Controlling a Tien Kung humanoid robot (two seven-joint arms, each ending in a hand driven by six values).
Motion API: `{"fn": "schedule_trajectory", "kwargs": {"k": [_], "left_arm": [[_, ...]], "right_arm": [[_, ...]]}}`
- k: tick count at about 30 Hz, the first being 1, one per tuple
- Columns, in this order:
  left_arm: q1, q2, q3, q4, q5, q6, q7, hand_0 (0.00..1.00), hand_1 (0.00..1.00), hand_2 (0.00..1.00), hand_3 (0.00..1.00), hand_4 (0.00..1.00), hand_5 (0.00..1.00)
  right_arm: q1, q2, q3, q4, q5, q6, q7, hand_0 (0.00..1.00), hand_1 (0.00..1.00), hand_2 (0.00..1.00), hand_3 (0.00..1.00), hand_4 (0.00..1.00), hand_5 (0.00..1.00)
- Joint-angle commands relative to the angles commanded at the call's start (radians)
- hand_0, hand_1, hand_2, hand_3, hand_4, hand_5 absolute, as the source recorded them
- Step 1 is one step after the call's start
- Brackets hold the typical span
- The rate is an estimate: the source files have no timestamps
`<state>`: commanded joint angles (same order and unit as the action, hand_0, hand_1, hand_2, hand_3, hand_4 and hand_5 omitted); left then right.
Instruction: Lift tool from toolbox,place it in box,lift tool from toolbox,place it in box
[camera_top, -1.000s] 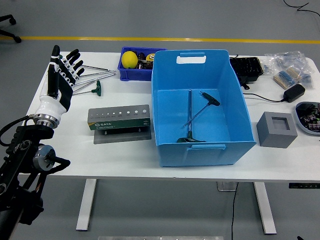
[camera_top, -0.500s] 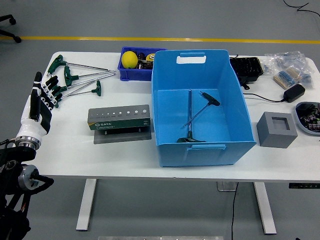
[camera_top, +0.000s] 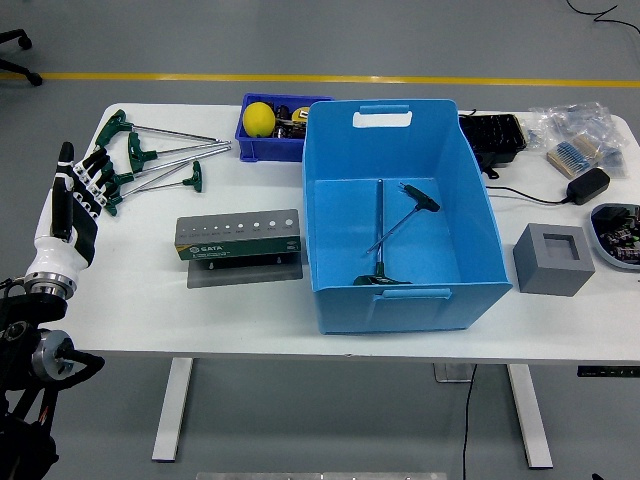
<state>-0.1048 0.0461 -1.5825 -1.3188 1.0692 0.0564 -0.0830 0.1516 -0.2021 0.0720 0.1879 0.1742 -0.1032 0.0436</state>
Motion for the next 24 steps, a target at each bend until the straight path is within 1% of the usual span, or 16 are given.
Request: {"fn": "schedule_trajectory", "kwargs": {"k": [5,15,24], "left_arm": [[0.000,-0.001,0.001,-0.008,-0.003,-0.002,-0.004,0.886,0.906,0.928,0.819,0.910,0.998],[-0.004,0.010,0.012,-0.025,-0.005,0.001,-0.009,0.885,0.902,0.925,0.817,0.910,0.998],[-0.001,0.010,0.019,-0.029,-0.004,0.005,-0.010,0.885,0.893,0.924,0.817,0.910,0.998]], "right_arm": [[0.005,0.001,0.003,0.000,-0.002,-0.001,0.001,0.717,0.693,0.763,0.681,0.925,0.803],[0.003,0.003,0.017,0.000,-0.021,-0.001,-0.004,0.716,0.694,0.765,0.679,0.924,0.802],[0.000,0.003,0.026,0.001,-0.039,-0.001,-0.009,0.716,0.696,0.763,0.679,0.925,0.802]]}}
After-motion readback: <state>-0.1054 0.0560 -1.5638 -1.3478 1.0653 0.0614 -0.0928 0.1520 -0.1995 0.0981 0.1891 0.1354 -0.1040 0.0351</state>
